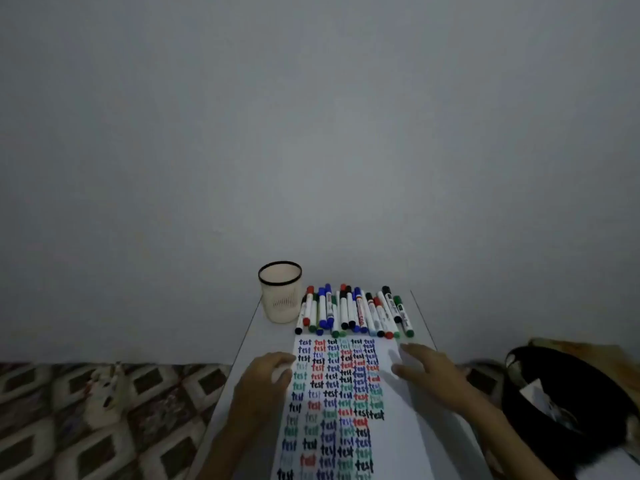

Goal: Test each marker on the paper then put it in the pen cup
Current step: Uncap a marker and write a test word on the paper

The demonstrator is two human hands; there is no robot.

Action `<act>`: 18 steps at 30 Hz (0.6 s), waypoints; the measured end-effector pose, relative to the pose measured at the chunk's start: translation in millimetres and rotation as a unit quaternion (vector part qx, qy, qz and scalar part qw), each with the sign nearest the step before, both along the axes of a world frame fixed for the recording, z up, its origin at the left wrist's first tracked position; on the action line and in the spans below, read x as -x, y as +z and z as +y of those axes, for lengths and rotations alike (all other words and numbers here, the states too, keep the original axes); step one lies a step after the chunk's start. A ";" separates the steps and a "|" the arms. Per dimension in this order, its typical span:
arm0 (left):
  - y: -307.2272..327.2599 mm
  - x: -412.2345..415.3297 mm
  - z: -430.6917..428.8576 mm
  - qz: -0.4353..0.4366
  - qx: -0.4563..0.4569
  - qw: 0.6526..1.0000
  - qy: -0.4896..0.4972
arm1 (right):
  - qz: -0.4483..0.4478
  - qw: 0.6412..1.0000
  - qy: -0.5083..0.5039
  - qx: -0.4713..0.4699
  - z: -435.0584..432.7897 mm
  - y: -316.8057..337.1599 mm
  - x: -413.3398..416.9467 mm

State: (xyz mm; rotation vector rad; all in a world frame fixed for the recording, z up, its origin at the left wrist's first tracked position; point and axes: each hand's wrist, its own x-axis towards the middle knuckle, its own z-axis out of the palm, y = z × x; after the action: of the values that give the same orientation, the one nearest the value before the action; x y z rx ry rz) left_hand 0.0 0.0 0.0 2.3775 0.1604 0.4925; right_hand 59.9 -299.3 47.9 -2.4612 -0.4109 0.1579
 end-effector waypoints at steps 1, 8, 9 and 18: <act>-9.2 3.0 -1.2 0.012 -0.019 1.000 0.002 | 0.005 1.000 -0.004 0.003 0.8 -7.2 5.4; -30.2 20.0 -13.5 0.021 -0.055 0.998 -0.019 | -0.066 0.997 -0.022 0.024 4.0 -51.9 23.4; -31.2 20.2 -13.1 0.019 -0.055 0.998 -0.025 | -0.079 0.996 -0.025 0.036 3.5 -57.6 23.9; -26.7 19.9 -16.4 0.019 -0.082 0.996 -0.017 | -0.130 0.988 -0.037 0.072 4.0 -73.4 18.5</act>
State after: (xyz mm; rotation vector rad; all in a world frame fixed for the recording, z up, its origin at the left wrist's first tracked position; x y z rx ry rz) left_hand -19.9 -16.4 -26.7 2.5459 0.1008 0.4602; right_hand 41.4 -295.3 -25.5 -2.6447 -0.4312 -0.1719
